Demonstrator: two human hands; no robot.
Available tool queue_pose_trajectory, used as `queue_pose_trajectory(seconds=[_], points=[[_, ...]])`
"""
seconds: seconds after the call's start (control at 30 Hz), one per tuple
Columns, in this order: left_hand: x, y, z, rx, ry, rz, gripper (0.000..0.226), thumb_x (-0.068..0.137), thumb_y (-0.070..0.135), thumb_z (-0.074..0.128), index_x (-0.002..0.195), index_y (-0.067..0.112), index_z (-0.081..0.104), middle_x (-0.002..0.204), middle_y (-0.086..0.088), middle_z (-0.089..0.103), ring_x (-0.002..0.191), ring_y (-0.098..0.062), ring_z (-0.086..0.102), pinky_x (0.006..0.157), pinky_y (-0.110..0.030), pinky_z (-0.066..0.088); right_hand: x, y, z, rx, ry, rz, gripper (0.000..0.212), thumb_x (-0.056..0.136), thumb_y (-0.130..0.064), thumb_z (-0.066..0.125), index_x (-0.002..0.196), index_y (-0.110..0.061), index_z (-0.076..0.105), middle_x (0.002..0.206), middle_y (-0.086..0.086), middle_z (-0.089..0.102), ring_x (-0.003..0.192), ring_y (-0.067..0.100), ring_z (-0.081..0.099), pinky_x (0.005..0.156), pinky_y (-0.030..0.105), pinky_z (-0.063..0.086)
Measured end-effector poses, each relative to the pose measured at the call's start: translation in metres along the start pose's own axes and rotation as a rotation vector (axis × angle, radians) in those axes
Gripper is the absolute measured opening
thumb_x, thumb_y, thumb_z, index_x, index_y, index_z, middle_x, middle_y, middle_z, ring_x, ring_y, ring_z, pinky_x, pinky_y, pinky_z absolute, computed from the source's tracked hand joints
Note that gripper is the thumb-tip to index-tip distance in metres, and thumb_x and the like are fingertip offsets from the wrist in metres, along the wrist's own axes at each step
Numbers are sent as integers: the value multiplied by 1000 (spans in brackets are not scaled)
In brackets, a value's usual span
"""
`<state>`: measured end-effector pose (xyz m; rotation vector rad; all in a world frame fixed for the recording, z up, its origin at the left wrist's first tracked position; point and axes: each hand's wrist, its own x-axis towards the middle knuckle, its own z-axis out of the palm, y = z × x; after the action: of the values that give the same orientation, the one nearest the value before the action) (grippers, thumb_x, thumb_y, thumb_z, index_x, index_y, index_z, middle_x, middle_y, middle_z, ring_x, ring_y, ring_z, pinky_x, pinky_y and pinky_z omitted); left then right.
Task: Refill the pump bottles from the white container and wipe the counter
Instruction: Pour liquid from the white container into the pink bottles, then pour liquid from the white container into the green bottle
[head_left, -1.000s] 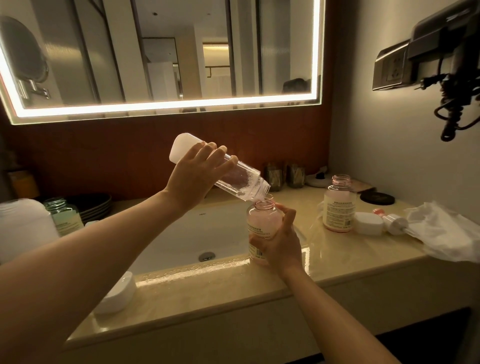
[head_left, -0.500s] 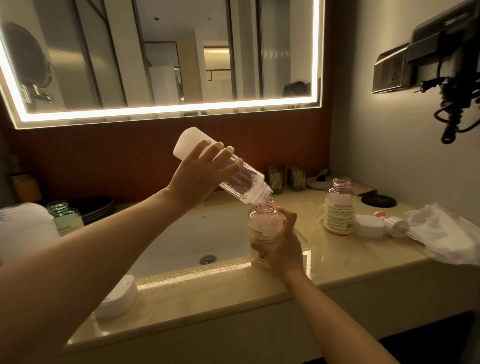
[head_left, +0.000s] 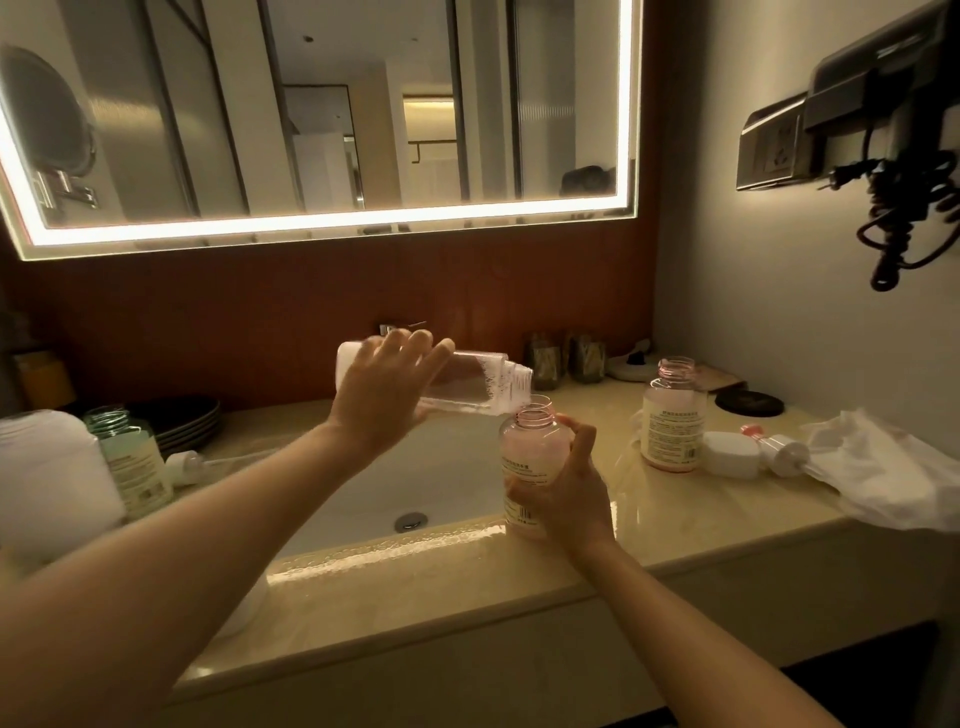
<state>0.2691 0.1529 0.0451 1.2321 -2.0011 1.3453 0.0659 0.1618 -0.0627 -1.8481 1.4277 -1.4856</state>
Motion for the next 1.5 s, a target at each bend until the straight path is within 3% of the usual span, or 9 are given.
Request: queue_pose_trajectory(seconds=[0.17, 0.27, 0.4, 0.57, 0.7, 0.93, 1.27, 1.4, 1.5], points=[[-9, 43, 7, -476, -193, -268, 80, 59, 26, 84, 124, 21, 40, 115, -4, 56, 102, -24, 54, 76, -33, 48, 4, 15, -30, -28, 31, -4, 88, 67, -24, 80, 130, -26, 19, 127, 9, 49, 104, 27, 57, 79, 40, 55], [-2, 74, 13, -733, -177, -444, 76, 60, 27, 84, 124, 16, 44, 115, -2, 55, 101, -20, 52, 76, -31, 48, 6, 27, -56, -65, 62, -1, 86, 68, -27, 79, 125, -34, 16, 125, 10, 51, 101, 28, 59, 78, 45, 55], [20, 115, 18, -1133, -188, -685, 70, 61, 30, 84, 117, 19, 42, 103, 3, 54, 92, -17, 55, 76, -32, 49, 11, 48, -94, -144, 116, 19, 82, 70, -30, 77, 128, -24, 20, 128, 12, 50, 100, 29, 60, 73, 40, 56], [42, 164, 24, -1406, -217, -781, 70, 65, 28, 82, 121, 19, 41, 104, 3, 54, 94, -14, 54, 71, -22, 45, 29, 72, -133, -249, 166, 27, 78, 71, -37, 76, 125, -19, 23, 128, 11, 52, 104, 28, 59, 73, 40, 54], [56, 196, 34, -1468, -237, -786, 70, 66, 27, 81, 123, 18, 40, 104, 4, 53, 95, -12, 53, 68, -15, 43, 40, 89, -152, -305, 192, 20, 75, 71, -41, 75, 121, -35, 19, 126, 10, 55, 104, 29, 60, 75, 49, 54], [67, 229, 42, -1473, -232, -743, 72, 68, 31, 79, 126, 20, 38, 106, 8, 51, 96, -7, 51, 70, -11, 41, 48, 108, -170, -338, 193, -12, 81, 76, -46, 67, 139, -19, 23, 131, 8, 53, 110, 29, 57, 79, 44, 52], [63, 232, 40, -1523, -321, -763, 92, 67, 41, 77, 139, 25, 23, 127, -1, 47, 110, -11, 45, 85, -27, 40, 43, 100, -173, -397, 227, -45, 71, 90, -45, 45, 147, -16, 15, 144, 8, 40, 128, 26, 43, 93, 38, 42], [49, 214, 33, -1477, -358, -788, 89, 70, 47, 71, 140, 24, 21, 132, -4, 46, 112, -12, 44, 86, -26, 37, 35, 90, -176, -460, 366, -144, 51, 92, -43, 47, 128, -7, 44, 122, 14, 53, 108, 30, 53, 77, 33, 43], [33, 197, 22, -1447, -362, -795, 83, 75, 45, 67, 141, 23, 21, 131, -4, 46, 114, -14, 45, 88, -27, 38, 27, 77, -171, -486, 426, -211, 55, 87, -50, 36, 111, -3, 50, 102, 16, 56, 91, 29, 55, 65, 28, 37]])
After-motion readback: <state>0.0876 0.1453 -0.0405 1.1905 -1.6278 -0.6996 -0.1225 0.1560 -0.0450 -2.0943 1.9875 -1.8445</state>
